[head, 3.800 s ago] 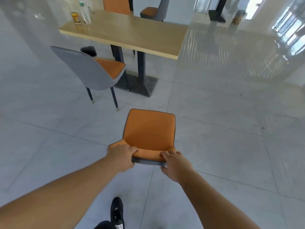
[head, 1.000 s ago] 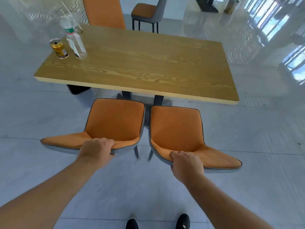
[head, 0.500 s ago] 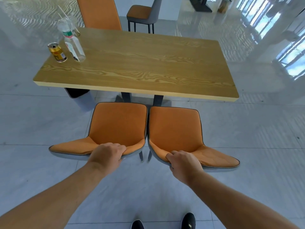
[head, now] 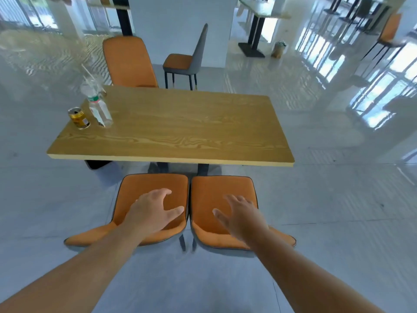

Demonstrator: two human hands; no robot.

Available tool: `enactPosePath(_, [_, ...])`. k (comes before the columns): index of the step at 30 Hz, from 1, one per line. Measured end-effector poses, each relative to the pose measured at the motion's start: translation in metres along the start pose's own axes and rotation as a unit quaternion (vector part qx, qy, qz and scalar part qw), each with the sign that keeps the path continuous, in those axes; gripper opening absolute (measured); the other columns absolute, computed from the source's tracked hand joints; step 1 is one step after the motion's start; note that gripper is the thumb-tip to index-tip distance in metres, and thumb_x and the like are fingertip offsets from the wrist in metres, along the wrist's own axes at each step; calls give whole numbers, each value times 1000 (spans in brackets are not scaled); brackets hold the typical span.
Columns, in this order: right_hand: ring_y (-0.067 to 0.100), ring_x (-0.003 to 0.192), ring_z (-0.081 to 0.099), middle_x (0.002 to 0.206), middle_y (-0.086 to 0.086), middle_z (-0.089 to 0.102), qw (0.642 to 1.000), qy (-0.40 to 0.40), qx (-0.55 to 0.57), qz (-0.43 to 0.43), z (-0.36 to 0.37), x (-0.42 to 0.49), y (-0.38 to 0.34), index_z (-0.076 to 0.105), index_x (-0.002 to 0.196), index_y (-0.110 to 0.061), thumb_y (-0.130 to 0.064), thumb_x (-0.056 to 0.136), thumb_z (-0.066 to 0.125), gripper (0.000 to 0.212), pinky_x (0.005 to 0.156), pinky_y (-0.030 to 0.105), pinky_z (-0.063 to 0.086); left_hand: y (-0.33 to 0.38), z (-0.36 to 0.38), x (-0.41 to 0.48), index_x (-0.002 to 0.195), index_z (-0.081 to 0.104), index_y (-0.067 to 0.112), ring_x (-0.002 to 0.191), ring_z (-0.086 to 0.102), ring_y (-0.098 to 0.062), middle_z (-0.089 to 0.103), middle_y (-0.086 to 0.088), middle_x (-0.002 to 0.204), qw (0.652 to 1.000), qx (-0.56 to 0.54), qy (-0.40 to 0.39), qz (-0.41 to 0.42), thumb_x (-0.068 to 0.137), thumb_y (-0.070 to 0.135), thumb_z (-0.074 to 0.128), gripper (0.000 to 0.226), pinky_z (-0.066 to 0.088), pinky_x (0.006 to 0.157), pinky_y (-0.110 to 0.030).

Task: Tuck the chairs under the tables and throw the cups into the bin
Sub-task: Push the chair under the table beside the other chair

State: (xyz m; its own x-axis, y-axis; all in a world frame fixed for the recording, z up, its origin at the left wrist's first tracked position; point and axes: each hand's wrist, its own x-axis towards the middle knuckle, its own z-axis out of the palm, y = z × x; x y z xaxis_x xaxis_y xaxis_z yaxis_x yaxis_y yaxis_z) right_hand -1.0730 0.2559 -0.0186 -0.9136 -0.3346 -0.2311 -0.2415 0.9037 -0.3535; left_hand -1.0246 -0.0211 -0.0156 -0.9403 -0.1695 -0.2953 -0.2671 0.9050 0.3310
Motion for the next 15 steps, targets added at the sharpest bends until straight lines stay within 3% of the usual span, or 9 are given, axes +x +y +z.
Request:
enactPosePath(7, [28, 138, 43, 149, 3, 54, 972, 231, -28, -36, -240, -16, 21, 45, 151, -26, -82, 86, 40, 85, 106, 48, 45, 187, -165, 23, 152, 37, 29, 138, 45, -27, 49, -1, 154, 971, 32, 175, 163, 78, 97, 26, 101, 49, 102, -50])
enactPosePath(11, [26, 139, 42, 150, 1, 53, 939, 332, -79, -42, -368, -62, 66, 43, 152, -28, -84, 86, 42, 87, 109, 49, 40, 324, -246, -1, 150, 41, 32, 138, 44, -27, 49, 0, 153, 936, 12, 247, 250, 77, 94, 37, 96, 46, 105, -51])
enactPosePath(15, [26, 138, 43, 147, -1, 55, 885, 449, -114, -40, -481, -114, 129, 45, 149, -30, -86, 85, 41, 85, 109, 48, 41, 468, -302, -33, 141, 54, 31, 128, 54, -26, 60, 3, 143, 871, 15, 347, 348, 78, 88, 47, 85, 45, 97, -43])
